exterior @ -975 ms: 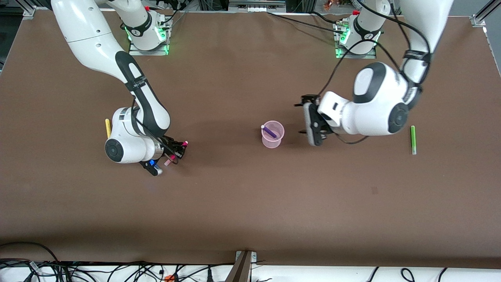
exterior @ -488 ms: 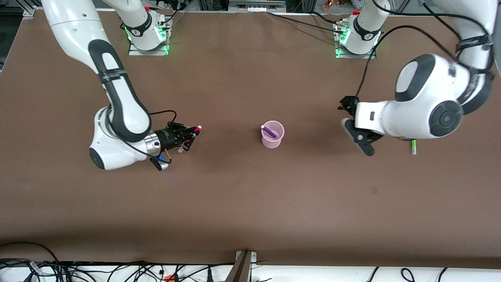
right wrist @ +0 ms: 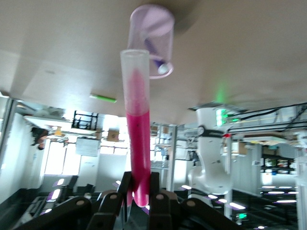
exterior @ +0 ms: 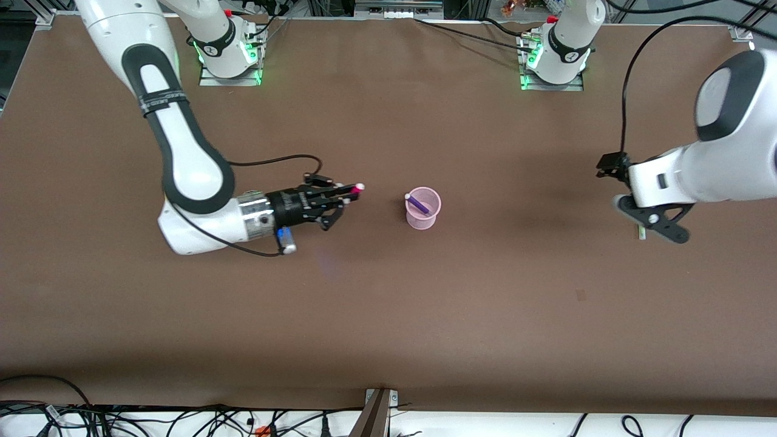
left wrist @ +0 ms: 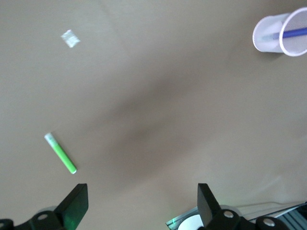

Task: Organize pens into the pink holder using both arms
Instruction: 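Carry the pink marker with the right gripper over the pink cup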

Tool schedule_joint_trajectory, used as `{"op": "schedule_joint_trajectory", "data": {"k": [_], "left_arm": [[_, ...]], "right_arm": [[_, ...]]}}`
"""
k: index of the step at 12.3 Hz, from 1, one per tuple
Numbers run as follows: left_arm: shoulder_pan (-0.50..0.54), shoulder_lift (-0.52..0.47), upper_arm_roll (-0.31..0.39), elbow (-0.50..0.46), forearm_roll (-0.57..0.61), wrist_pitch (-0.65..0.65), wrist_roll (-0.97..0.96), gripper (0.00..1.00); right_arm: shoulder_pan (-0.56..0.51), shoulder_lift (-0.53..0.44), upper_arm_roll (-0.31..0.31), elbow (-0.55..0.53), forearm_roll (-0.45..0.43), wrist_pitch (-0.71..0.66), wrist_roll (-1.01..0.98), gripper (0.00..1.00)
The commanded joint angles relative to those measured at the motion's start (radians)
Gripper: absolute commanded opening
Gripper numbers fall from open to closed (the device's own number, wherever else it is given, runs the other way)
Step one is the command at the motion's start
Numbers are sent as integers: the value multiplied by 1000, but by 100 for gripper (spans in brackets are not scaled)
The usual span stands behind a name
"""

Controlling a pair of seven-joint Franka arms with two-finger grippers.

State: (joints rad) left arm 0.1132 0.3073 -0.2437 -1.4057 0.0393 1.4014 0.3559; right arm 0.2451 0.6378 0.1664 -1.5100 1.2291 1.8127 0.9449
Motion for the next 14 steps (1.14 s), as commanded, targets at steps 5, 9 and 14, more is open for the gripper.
{"op": "schedule_joint_trajectory", "data": {"k": [5, 9, 14], "left_arm": [[-31, -141, 94, -145, 22, 115, -57, 100], [-205, -275, 296, -301, 24, 276, -161, 100], [-161, -358, 296, -407, 4, 479, -301, 100]], "right_arm": [[228, 51, 133, 46, 219, 555, 61, 0], [310, 120, 134, 63, 288, 685, 14, 0], [318, 166, 133, 62, 383, 685, -129, 0]]}}
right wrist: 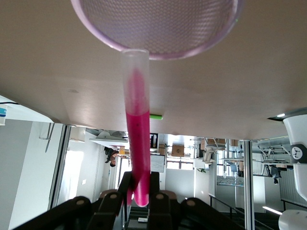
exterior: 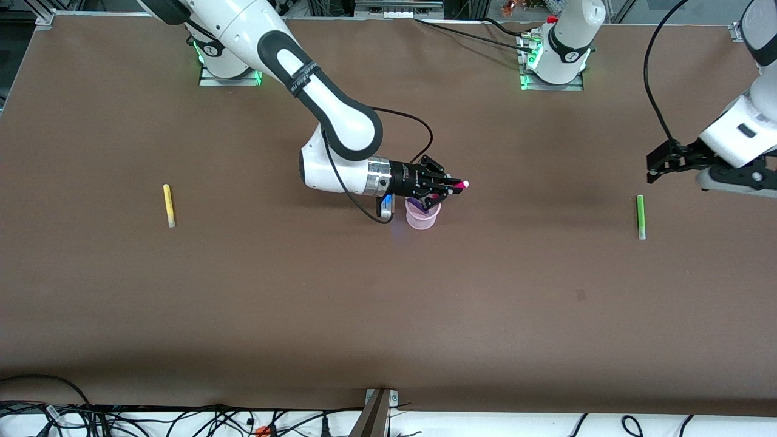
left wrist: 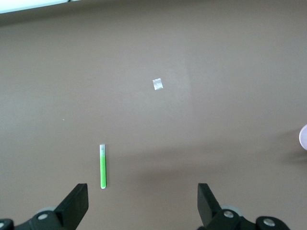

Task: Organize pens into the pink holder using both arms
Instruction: 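Lower the pink marker into the cup and open the right gripper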

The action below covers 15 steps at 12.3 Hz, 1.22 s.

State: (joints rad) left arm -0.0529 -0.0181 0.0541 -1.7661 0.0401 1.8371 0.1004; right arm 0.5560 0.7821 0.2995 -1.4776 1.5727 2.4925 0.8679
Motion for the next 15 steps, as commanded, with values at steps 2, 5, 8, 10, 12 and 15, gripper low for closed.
{"op": "schedule_joint_trajectory", "data": {"k": [2, 5, 8, 10, 12, 15], "left_arm": [[19, -36, -2, -41, -17, 53, -51, 100], [33, -51, -25, -33, -16, -24, -154, 100], [36, -52, -30, -32, -11, -30, -149, 100], [36, -51, -30, -30, -12, -30, -148, 100], [44, -51, -30, -24, -12, -32, -148, 100], [45, -51, -30, -24, -16, -32, -148, 100]], "right_arm": [[9, 38, 0, 28, 64, 5, -90, 0], [4, 62, -2, 28, 73, 2, -119, 0], [-8, 71, -2, 26, 75, -4, -141, 8], [-19, 77, -3, 26, 75, -6, -142, 25], [-22, 75, -3, 26, 75, -6, -142, 32], [-33, 66, -3, 29, 73, -7, -135, 42]]}}
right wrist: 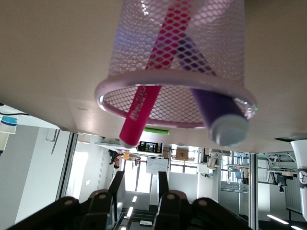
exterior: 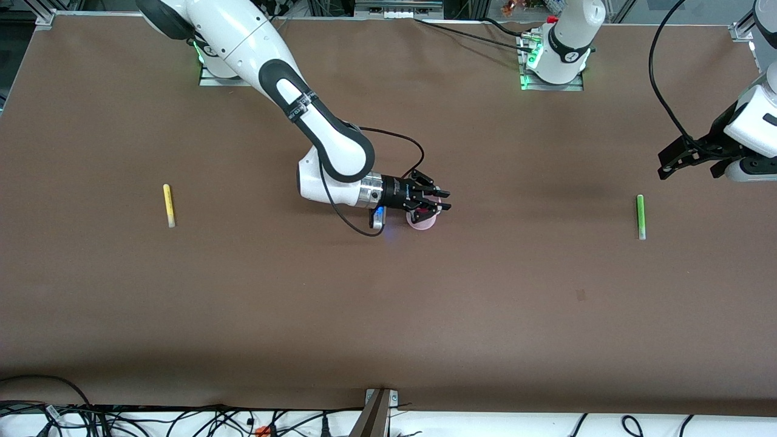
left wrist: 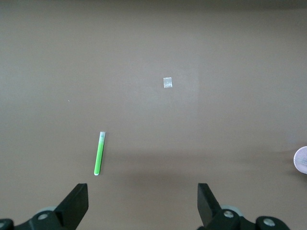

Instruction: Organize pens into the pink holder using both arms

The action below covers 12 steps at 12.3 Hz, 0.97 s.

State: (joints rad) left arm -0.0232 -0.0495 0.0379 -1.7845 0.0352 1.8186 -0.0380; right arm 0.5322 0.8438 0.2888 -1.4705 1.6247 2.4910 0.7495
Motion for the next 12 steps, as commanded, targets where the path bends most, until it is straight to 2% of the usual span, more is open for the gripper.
{"op": "schedule_joint_trajectory", "data": {"k": [1, 2, 4, 6, 9, 12], "left_arm": [[16, -20, -13, -6, -11, -13, -11, 100], [16, -20, -13, -4, -11, -18, -11, 100], [16, -21, -13, -4, -11, -27, -13, 100], [16, -21, -13, -3, -11, -30, -13, 100], [16, -20, -13, 7, -9, -31, -11, 100], [14, -20, -15, 10, -9, -31, -14, 100]], "right_arm": [[-9, -3, 6, 24, 14, -4, -9, 57], [-14, -23, 4, 24, -23, -6, -9, 73], [-32, -78, 4, 16, -144, -17, -6, 98], [-40, -146, -49, -3, -265, -81, -4, 100], [-40, -233, -213, -7, -467, -338, -6, 100], [-40, -343, -322, -7, -701, -531, -65, 100]]}}
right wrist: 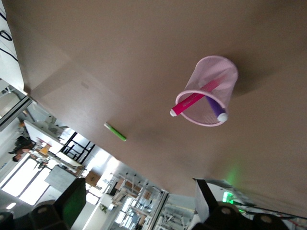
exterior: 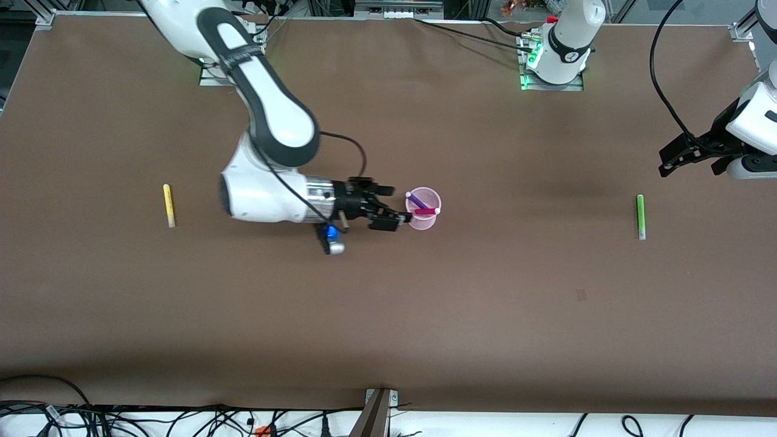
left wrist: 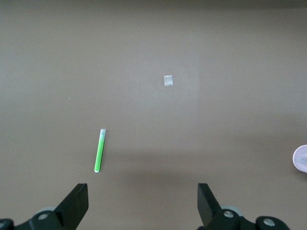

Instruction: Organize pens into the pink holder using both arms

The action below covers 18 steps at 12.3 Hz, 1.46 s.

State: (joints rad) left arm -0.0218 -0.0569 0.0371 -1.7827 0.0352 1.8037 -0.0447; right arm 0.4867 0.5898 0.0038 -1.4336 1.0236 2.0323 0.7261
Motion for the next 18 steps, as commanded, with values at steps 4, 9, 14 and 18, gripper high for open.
{"op": "schedule_joint_trajectory", "data": {"k": [4, 9, 14, 18], "left_arm": [[11, -6, -14, 42, -6, -50, -9, 100], [8, -6, -14, 42, -1, -50, -4, 100], [5, -8, -14, 43, 2, -50, -4, 100], [2, -6, -14, 43, 2, -50, -4, 100]], "right_arm": [[6, -249, -117, -45, -457, -263, -77, 100], [6, -427, -188, -77, -740, -432, -251, 100], [-132, -605, -190, -214, -925, -480, -676, 100], [-214, -576, -176, -162, -996, -488, -907, 100]]}}
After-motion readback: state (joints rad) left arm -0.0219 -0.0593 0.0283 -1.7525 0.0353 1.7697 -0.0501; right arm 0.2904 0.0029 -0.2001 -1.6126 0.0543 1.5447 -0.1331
